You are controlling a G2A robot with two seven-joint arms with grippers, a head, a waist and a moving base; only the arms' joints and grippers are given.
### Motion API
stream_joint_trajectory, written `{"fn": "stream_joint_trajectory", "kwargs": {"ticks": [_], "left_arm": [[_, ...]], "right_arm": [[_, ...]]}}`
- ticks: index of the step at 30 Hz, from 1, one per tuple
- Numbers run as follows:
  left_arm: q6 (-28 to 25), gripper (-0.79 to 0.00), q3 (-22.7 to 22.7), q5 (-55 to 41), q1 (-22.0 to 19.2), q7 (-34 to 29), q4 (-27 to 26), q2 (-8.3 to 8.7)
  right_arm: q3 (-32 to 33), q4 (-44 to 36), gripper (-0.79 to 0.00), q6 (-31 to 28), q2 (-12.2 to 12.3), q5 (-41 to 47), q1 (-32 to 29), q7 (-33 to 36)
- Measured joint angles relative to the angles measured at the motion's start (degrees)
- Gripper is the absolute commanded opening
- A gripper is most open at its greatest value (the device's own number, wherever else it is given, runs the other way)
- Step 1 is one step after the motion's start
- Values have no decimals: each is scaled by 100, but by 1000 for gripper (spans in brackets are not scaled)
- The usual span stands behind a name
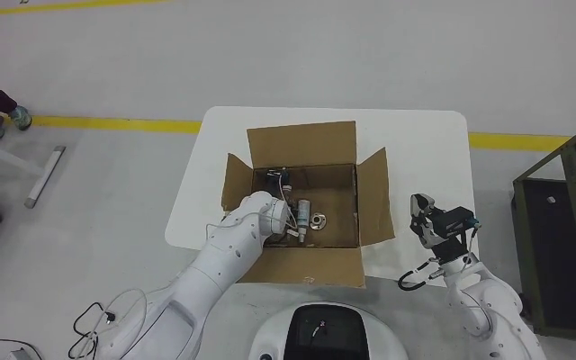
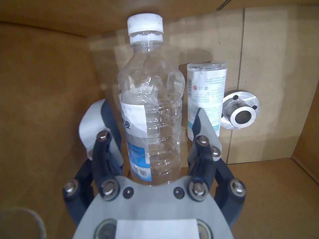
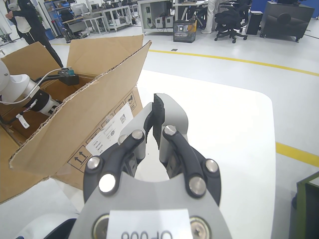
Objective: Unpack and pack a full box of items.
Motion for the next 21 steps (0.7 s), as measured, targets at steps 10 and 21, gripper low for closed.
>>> {"fn": "stream_joint_trajectory", "kwargs": {"ticks": [10,21], "left_arm": [[-2,-89,-36,107,24,13,166,-53],[-71,-785,-87,110,-33,67,348,-139]], "right_arm": [[0,0,-785,0,0,0,0,0],[0,0,-785,0,0,0,0,0]]}}
